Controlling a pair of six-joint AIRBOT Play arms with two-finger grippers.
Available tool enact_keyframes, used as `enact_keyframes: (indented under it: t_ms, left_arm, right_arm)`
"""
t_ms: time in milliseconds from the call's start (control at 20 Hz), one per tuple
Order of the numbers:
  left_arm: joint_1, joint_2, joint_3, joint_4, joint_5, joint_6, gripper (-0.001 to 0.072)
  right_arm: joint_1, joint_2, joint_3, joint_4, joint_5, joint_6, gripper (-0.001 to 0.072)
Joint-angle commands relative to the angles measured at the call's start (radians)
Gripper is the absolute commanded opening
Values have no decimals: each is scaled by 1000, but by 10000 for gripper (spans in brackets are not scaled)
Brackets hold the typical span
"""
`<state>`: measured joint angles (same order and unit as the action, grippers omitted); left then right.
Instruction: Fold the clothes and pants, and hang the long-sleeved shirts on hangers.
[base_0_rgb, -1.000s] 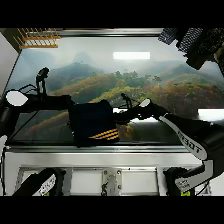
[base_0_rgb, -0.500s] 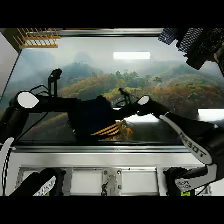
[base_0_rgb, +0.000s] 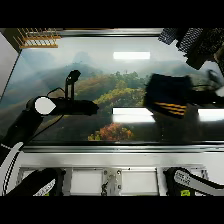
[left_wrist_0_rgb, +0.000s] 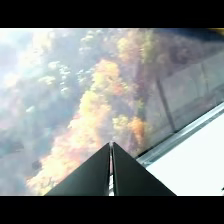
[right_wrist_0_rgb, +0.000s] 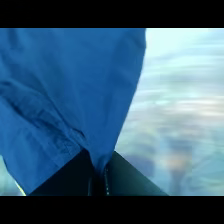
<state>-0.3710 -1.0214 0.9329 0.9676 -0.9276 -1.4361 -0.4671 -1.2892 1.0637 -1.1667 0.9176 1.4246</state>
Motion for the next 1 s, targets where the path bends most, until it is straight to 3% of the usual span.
enact_keyframes:
  t_ms: [0, 200, 550, 600, 650, 700, 750, 800, 850, 950]
  left_arm:
    - [-46, 0, 0, 0, 45, -21, 7]
    - [-51, -2, 0, 0, 47, -23, 7]
    - [-49, -2, 0, 1, 60, -23, 7]
    - [-49, -2, 0, 1, 60, -23, 7]
    - [-49, -2, 0, 1, 60, -23, 7]
    - [-49, -2, 0, 2, 60, -23, 7]
    - [-49, -2, 0, 2, 60, -23, 7]
    - [-49, -2, 0, 2, 60, -23, 7]
    - [-49, -2, 0, 2, 60, -23, 7]
    - [-49, -2, 0, 2, 63, -23, 7]
  right_arm:
    - [-352, 54, -16, -68, 8, 82, 15]
    - [-539, 66, -137, -69, 54, 153, 15]
    - [-547, 202, -395, -94, 26, 195, 34]
    - [-548, 214, -391, -142, 26, 195, 165]
    - [-548, 229, -378, -204, 26, 195, 458]
    - [-548, 243, -357, -255, 26, 195, 618]
    - [-547, 262, -325, -292, 32, 182, 615]
    - [-547, 291, -292, -291, 24, 113, 536]
    - [-532, 332, -273, -242, -8, 25, 481]
    - [-470, 420, -269, -38, -58, -111, 486]
